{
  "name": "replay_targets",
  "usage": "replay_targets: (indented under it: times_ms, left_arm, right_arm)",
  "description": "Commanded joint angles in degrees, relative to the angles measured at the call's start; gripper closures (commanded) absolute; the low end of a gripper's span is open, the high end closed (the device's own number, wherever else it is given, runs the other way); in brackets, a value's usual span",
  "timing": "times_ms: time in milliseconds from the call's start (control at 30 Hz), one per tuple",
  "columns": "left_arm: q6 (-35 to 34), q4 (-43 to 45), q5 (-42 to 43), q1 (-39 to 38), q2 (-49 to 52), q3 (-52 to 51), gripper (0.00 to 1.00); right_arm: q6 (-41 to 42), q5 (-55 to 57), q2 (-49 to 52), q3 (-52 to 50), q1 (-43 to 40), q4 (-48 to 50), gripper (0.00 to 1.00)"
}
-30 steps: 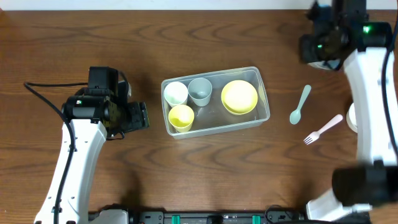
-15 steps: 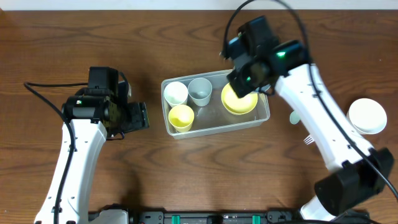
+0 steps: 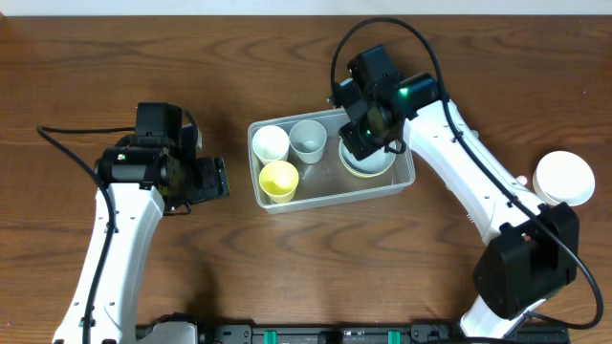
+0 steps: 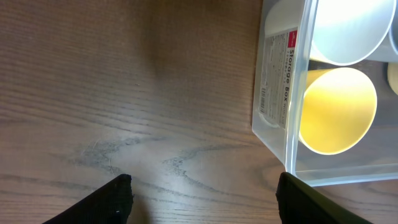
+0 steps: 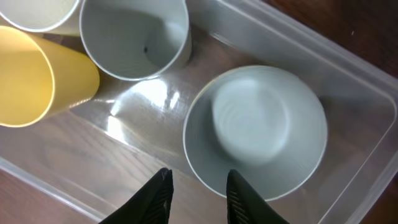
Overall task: Pack container
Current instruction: 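Stack the grey-white bowl onto the yellow bowl in the box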
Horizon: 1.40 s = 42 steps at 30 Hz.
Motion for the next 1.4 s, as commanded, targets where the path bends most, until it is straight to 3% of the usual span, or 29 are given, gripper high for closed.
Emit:
replay_targets:
  times_ms: [0, 100, 233, 367, 633, 933, 1200, 1367]
  left_arm:
    - [0.57, -0.13, 0.5, 0.02, -0.52, -0.11, 0.25]
    - [0.57, -0.13, 0.5, 0.02, -0.52, -0.11, 0.25]
    - [0.59, -0.13, 0.5, 0.02, -0.52, -0.11, 0.25]
    - [0.59, -0.13, 0.5, 0.02, -0.52, -0.11, 0.25]
    - [0.57, -0.13, 0.5, 0.02, -0.52, -0.11, 0.25]
    - [0.57, -0.17, 0.5, 0.02, -0.52, -0.11, 0.25]
    - [0.57, -0.17, 0.5, 0.02, -0.52, -0.11, 0.25]
    - [0.57, -0.2, 0.5, 0.02, -0.52, -0.11, 0.25]
  right_arm:
    - [0.42, 0.57, 0.17, -0.17, 0.72, 0.22, 0.7]
    - [2.36, 5.09, -0.33, 0.07, 0.2, -0.46, 0.74]
    - [15.43, 17.0, -4.02, 0.31, -3.98, -0.66, 0.72]
    - [21.9, 16.11, -7.17, 0.31, -11.54, -0.9, 0.76]
    - [20.85, 4.68, -4.74, -4.2, -22.62, -4.79, 0.79]
    - [19.1, 0.83, -4.72, -16.33, -20.41, 1.53, 0.78]
    - [9.09, -11.98, -4.72, -17.07, -17.46, 0.17, 0.77]
    - [8.13, -15.06, -4.72, -17.07, -16.68, -2.27, 0.77]
